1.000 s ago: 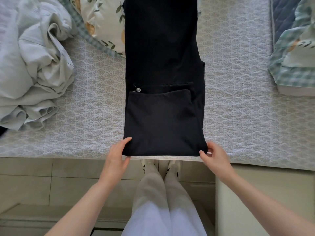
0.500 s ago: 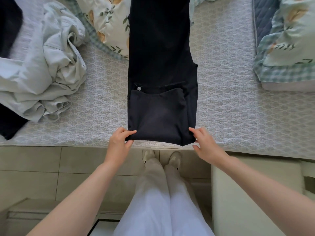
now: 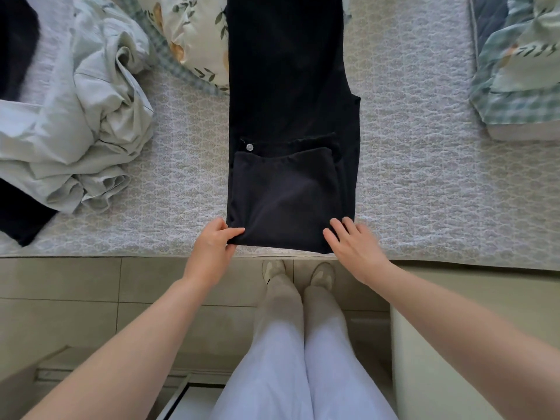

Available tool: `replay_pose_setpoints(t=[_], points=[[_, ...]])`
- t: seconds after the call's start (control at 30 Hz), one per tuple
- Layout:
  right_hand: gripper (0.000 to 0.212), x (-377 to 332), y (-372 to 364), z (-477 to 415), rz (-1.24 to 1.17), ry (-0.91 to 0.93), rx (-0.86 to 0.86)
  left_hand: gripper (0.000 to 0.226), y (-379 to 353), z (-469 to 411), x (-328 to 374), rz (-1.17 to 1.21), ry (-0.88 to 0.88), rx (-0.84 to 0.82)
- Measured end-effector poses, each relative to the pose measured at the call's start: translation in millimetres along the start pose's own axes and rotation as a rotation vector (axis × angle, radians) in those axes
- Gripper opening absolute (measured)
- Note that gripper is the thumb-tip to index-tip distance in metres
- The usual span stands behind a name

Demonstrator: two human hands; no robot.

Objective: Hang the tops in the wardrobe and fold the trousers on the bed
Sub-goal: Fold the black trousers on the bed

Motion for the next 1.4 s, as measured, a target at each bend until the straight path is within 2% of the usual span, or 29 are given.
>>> replay_pose_setpoints(t=[0.07, 0.17, 0.3, 0.47, 0.57, 0.67, 0.73, 0.83, 0.9, 0.97, 1.03, 1.13, 1.2, 1.3, 1.4], points=[[0.050, 1.4, -6.1, -5.8, 0.023, -0.004, 0.005, 0.038, -1.6, -1.8, -2.9, -0.024, -0.011, -0.003], [0.047, 7.5, -10.6, -11.1, 0.042, -0.006, 0.039, 0.036, -6.1, -3.6, -6.2, -0.062, -0.048, -0.013], [0.037, 9.9, -6.5, -16.6, -0.004, 0.011, 0.159, 0.027, -13.2, -11.2, -11.0, -0.069, -0.010, -0.099], [0.045, 27.9, -3.6, -8.8, -0.102, -0.003, 0.240, 0.027, -15.0, -7.3, -13.9, -0.110, -0.040, -0.149], [0.041, 44.4, 6.5, 11.8, -0.110, -0.025, 0.324, 0.018, -11.7, 2.4, -6.8, -0.039, -0.059, -0.102], [0.036, 54.1, 22.0, 43.7, -0.124, 0.005, 0.367, 0.028, -7.6, 17.3, 15.2, -0.019, -0.162, -0.102], [0.037, 57.8, 29.7, 69.6, -0.144, 0.025, 0.363, 0.030, -5.4, 30.3, 28.5, 0.024, -0.153, -0.129], [0.041, 59.2, 39.2, 102.9, -0.207, 0.036, 0.312, 0.031, -2.0, 50.7, 36.7, 0.020, -0.040, -0.123], [0.039, 60.8, 43.5, 121.7, -0.287, 0.054, 0.255, 0.029, -2.2, 65.2, 45.8, 0.011, 0.027, -0.188], [0.027, 65.0, 46.4, 136.8, -0.437, 0.054, 0.158, 0.025, -1.2, 78.5, 55.5, 0.023, 0.066, -0.326], [0.013, 71.2, 47.8, 146.8, -0.572, 0.000, -0.026, 0.019, 2.8, 89.0, 60.0, 0.044, 0.093, -0.492], [0.013, 73.1, 55.7, 153.7, -0.674, 0.004, -0.237, 0.014, 12.3, 96.8, 62.6, 0.068, 0.125, -0.688], [0.014, 76.2, 64.8, 150.9, -0.737, 0.018, -0.288, 0.019, 20.5, 89.0, 63.2, 0.116, 0.139, -0.694], [0.017, 89.7, 78.2, 130.8, -0.829, -0.017, -0.304, 0.031, 36.1, 59.6, 58.9, 0.201, 0.187, -0.604], [0.026, 108.2, 91.0, 97.0, -0.918, -0.102, -0.242, 0.012, 49.9, 20.4, 51.3, 0.304, 0.255, -0.579]])
Point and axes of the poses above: each hand's wrist, its own z-axis away from the middle knuckle, its own y-axis out of the back of the hand, x = y × z, the point moved 5 cm from there along -z, towards the middle knuckle, and after that the axes turned 2 degrees about -y, right-handed, at the moved point
